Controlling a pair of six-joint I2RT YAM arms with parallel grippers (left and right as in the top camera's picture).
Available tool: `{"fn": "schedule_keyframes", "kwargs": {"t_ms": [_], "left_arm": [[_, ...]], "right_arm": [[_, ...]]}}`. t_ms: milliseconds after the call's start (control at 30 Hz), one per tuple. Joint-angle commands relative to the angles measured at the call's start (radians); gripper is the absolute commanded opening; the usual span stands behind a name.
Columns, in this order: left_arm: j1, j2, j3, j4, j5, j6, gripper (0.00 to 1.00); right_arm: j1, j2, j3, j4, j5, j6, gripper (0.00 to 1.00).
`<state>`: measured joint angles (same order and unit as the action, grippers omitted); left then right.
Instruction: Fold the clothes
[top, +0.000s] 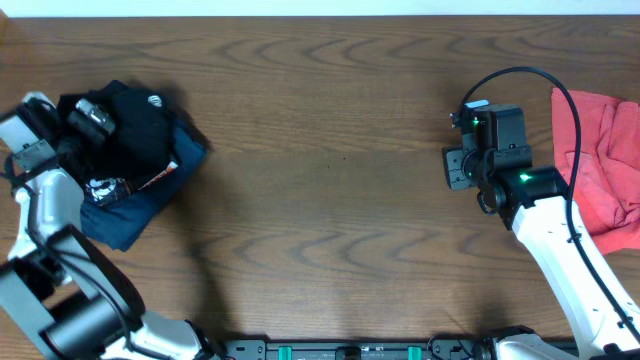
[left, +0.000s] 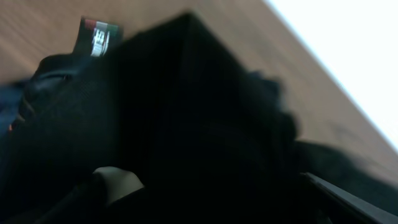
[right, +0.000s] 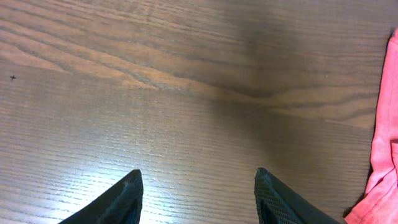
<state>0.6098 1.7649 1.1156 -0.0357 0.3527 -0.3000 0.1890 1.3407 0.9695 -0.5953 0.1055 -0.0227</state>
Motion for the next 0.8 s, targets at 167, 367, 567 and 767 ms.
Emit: {"fn": "schedule_keyframes", "kwargs": {"t_ms": [167,367,567,767], "left_arm": [[0.025,-0.008,0.002,0.085,0.063,-0.008,0.98],[0.003,-0.193,0.012,0.157,0.169,-0.028,0.98],[-0.158,-0.348,0.012,0.067,0.189,0.024,0.98],[-0.463,-0.347,0.012,-0.17,0.026,0.142,0.98]], "right_arm": [[-0.007,0.002,0.0,-0.026,0.002,-0.008,0.57],[-0.007,0.002,0.0,-0.009,0.001,-0.008,0.7],[-0.007,0.002,0.0,0.061,-0.176,-0.008,0.99],[-0.007,0.002,0.0,0.139,-0.282,0.018,0.99]]}}
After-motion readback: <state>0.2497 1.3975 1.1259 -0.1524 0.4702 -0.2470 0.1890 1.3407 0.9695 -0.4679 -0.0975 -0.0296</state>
